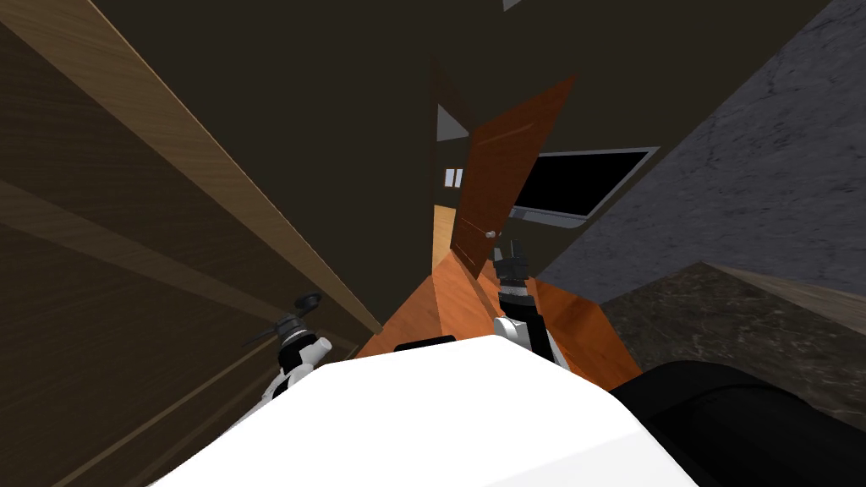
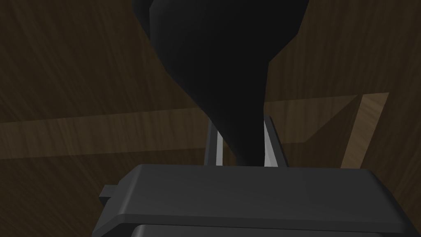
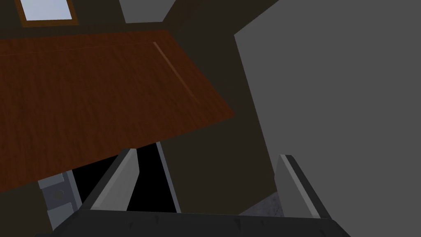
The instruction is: Push the door open
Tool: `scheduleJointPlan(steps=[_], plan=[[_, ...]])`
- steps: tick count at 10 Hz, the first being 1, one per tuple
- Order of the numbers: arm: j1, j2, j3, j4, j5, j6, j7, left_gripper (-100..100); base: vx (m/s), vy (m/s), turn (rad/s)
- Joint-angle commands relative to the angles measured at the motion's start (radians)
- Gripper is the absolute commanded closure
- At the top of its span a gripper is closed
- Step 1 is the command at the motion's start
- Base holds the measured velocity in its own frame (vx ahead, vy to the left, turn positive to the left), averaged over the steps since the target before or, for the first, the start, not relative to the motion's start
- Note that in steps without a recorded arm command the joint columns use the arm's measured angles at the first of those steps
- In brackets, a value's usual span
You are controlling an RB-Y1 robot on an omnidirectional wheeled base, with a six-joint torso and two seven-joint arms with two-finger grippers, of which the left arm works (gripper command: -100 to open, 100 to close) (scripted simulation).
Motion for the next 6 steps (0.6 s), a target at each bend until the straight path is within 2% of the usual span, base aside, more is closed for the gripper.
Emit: scheduleJointPlan(steps=[1,2,5,6], plan=[[-0.009,0.031,0.010,0.024,0.004,-0.022,-0.002,100,0.004,-0.009,0.015],[-0.014,0.030,0.030,0.027,0.012,-0.028,-0.018,100,-0.011,0.024,-0.068],[-0.014,0.030,0.030,0.027,0.012,-0.028,-0.018,100,-0.010,0.017,-0.018],[-0.019,0.029,0.050,0.031,0.021,-0.034,-0.035,100,-0.007,0.020,-0.064]])
